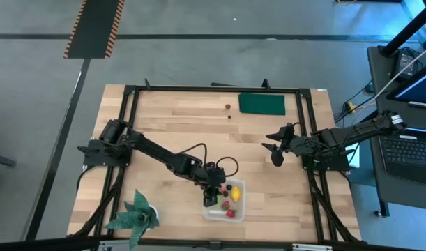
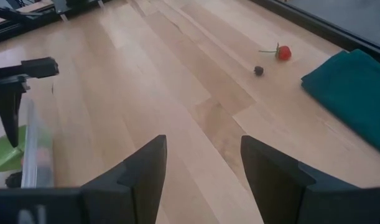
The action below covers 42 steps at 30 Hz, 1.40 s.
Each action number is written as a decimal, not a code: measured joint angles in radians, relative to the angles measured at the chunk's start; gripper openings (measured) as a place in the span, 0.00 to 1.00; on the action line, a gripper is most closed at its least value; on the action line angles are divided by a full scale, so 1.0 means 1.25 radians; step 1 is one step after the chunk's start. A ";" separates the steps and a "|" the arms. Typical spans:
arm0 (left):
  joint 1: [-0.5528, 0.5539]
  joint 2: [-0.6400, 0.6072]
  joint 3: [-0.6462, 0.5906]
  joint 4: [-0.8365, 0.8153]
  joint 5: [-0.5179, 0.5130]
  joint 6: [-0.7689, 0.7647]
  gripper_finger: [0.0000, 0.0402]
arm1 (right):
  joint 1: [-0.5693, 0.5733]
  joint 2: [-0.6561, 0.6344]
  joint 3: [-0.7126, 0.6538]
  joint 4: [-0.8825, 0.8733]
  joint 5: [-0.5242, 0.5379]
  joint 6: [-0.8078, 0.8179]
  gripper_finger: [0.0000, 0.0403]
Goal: Pick and placing Produce into tupperware
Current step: Put the blueberry into the transparent bin
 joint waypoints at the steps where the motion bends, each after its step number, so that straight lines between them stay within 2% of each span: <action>1: 0.000 0.000 0.000 0.003 0.003 0.000 0.38 | 0.000 0.000 0.000 0.000 0.000 0.001 0.52; 7: 0.000 -0.010 0.000 0.043 0.022 0.005 0.37 | 0.000 0.000 0.000 0.001 0.000 0.001 0.52; 11: 0.007 -0.046 0.000 0.133 0.016 0.034 0.35 | 0.000 0.000 0.000 0.005 0.000 0.001 0.52; 15: 0.028 -0.108 0.000 0.147 0.008 0.060 0.34 | 0.000 0.000 0.000 0.034 0.000 0.004 0.52; 19: 0.054 -0.192 0.000 0.137 -0.051 0.084 0.34 | 0.000 0.000 0.000 0.116 0.000 0.005 0.52; 24: 0.086 -0.298 0.000 0.031 -0.148 0.142 0.35 | -0.016 0.001 0.010 0.257 0.000 -0.040 0.52; 29: 0.123 -0.390 0.000 -0.056 -0.247 0.224 0.37 | -0.063 0.019 0.106 0.235 -0.029 -0.093 0.52; 35: 0.190 -0.486 -0.008 -0.160 -0.241 0.280 0.38 | -0.115 0.122 0.258 0.225 -0.049 -0.265 0.52; 42: 0.268 -0.670 -0.196 -0.118 -0.234 0.274 0.36 | -0.208 0.318 0.417 0.146 -0.048 -0.275 0.52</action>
